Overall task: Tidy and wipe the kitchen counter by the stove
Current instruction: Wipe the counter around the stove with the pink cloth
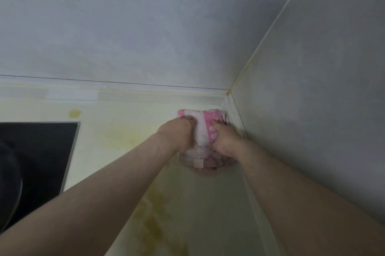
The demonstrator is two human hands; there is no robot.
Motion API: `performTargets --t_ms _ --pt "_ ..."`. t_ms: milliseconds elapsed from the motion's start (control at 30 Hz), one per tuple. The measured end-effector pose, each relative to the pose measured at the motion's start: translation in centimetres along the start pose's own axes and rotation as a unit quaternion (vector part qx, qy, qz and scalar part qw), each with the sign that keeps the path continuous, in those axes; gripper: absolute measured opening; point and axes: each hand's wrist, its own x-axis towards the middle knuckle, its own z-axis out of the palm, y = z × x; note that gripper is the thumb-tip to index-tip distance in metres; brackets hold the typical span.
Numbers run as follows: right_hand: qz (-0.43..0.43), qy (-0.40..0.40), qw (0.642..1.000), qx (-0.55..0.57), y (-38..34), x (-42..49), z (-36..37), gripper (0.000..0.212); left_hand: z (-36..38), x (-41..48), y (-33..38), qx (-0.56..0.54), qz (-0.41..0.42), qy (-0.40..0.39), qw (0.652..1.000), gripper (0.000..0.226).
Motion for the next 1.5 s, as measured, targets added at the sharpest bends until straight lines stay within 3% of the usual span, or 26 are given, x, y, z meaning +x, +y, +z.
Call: performTargets --t_ms 300,433,600,767,1400,1500 --pt "-0.005 0.014 0.999 -0.031 -1.6 3.7 -1.7 0.089 -1.5 3.2 -1.8 0.018 0.009 0.001 1.0 0.068" --pt "-0.012 0.014 0.999 -0.039 -1.7 4.4 -2.0 0.089 -1.4 3.5 -1.6 0.01 0.0 0.005 1.0 0.049" --pt "-0.024 0.018 0.998 -0.049 -1.4 4.5 -1.9 0.093 -1.3 3.1 -1.5 0.022 0.012 0.015 1.0 0.047" --pt "-0.029 0.011 0.999 -0.043 -1.6 3.8 -1.7 0.082 -1.2 2.8 -1.2 0.033 0.013 0.009 0.999 0.042" --pt "-0.046 0.018 0.997 -0.051 -0.2 -2.2 1.0 0.088 0.7 -3.1 0.5 0.034 0.017 0.007 0.999 0.031" --pt "-0.051 0.012 0.998 -0.046 0.0 -3.4 1.6 0.088 1.3 -4.3 0.8 0.036 0.017 0.005 0.999 0.041"
